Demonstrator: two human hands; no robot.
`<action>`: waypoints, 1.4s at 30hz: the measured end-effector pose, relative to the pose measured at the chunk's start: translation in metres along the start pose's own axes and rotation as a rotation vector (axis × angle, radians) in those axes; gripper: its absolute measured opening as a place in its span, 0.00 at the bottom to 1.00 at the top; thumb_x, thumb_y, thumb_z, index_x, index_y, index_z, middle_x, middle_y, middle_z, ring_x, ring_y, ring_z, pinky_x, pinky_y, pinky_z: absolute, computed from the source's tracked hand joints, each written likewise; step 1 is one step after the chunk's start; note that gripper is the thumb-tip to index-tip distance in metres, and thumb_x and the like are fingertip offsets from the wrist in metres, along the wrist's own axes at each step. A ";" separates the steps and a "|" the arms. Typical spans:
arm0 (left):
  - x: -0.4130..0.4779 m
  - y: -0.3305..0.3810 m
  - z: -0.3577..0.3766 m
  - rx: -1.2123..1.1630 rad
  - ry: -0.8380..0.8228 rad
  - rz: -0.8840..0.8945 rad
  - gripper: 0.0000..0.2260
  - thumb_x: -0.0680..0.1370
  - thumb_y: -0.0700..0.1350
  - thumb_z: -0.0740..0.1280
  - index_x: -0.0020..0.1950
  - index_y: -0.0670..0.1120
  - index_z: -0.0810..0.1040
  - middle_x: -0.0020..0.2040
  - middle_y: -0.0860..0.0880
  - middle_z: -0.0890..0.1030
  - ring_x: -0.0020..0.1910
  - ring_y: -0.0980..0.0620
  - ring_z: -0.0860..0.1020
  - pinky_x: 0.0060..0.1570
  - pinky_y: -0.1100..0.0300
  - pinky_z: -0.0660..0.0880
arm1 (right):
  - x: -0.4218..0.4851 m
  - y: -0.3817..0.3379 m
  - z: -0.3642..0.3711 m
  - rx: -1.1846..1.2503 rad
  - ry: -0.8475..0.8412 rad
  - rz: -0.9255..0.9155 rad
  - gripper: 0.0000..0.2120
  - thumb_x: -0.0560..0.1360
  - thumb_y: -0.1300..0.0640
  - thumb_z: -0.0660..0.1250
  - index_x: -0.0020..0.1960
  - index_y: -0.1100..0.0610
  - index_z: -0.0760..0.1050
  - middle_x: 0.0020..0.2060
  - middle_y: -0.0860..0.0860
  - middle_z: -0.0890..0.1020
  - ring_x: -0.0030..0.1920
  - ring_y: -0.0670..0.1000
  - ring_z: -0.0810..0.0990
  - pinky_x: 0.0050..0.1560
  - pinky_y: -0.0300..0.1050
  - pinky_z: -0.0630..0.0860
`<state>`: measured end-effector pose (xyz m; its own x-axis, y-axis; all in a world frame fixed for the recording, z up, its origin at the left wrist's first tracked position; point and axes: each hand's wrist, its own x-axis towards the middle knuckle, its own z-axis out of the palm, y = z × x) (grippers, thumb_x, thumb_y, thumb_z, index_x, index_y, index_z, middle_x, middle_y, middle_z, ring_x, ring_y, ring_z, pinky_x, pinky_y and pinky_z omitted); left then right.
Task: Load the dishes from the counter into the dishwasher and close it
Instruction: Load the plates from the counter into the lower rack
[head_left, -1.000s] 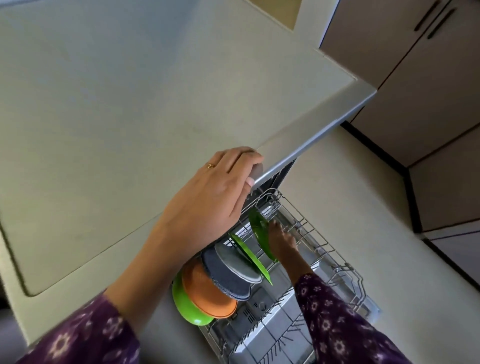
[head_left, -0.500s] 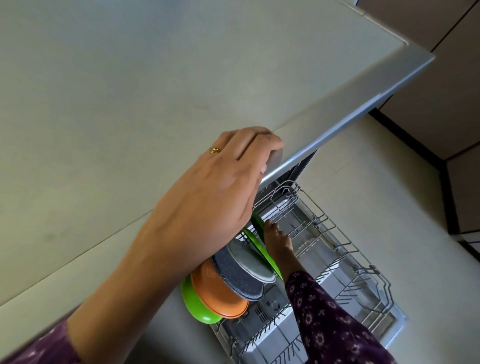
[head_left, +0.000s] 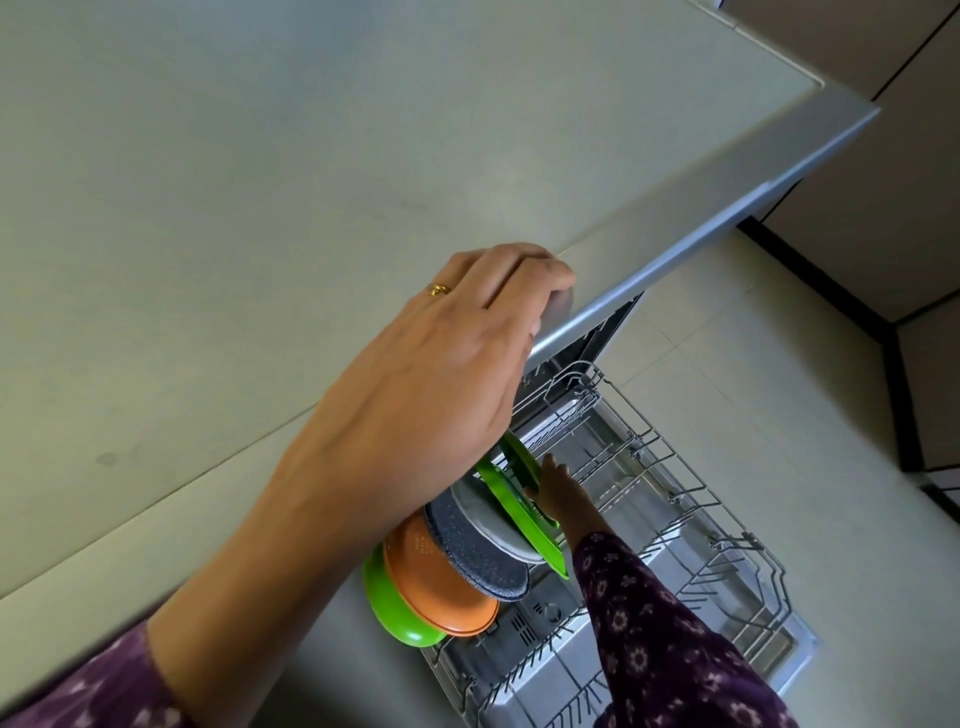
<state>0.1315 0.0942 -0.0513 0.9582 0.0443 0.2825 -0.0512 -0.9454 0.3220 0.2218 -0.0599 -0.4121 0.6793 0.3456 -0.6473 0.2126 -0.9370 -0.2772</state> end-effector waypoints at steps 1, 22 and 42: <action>0.000 0.000 0.000 0.005 0.001 0.004 0.14 0.78 0.34 0.58 0.61 0.42 0.73 0.59 0.49 0.74 0.58 0.53 0.71 0.54 0.63 0.68 | -0.005 -0.003 -0.003 -0.022 -0.001 0.010 0.27 0.78 0.52 0.62 0.71 0.62 0.58 0.64 0.60 0.70 0.62 0.62 0.73 0.59 0.54 0.72; -0.005 0.006 -0.006 -0.077 0.043 -0.025 0.12 0.79 0.42 0.57 0.59 0.42 0.75 0.54 0.47 0.79 0.54 0.50 0.77 0.58 0.58 0.74 | -0.197 -0.069 -0.064 0.211 0.235 -0.259 0.09 0.72 0.63 0.65 0.52 0.63 0.75 0.45 0.56 0.78 0.42 0.51 0.77 0.40 0.38 0.67; -0.373 -0.078 -0.267 -0.180 0.383 -0.537 0.18 0.77 0.54 0.56 0.58 0.45 0.75 0.54 0.50 0.76 0.54 0.53 0.74 0.55 0.63 0.68 | -0.466 -0.368 -0.093 0.084 0.192 -0.743 0.04 0.70 0.55 0.70 0.44 0.54 0.78 0.35 0.47 0.80 0.40 0.46 0.80 0.43 0.35 0.73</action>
<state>-0.2974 0.2373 0.0594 0.6986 0.6344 0.3309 0.3254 -0.6936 0.6427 -0.1077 0.1194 0.0571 0.4908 0.8603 -0.1378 0.6119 -0.4529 -0.6484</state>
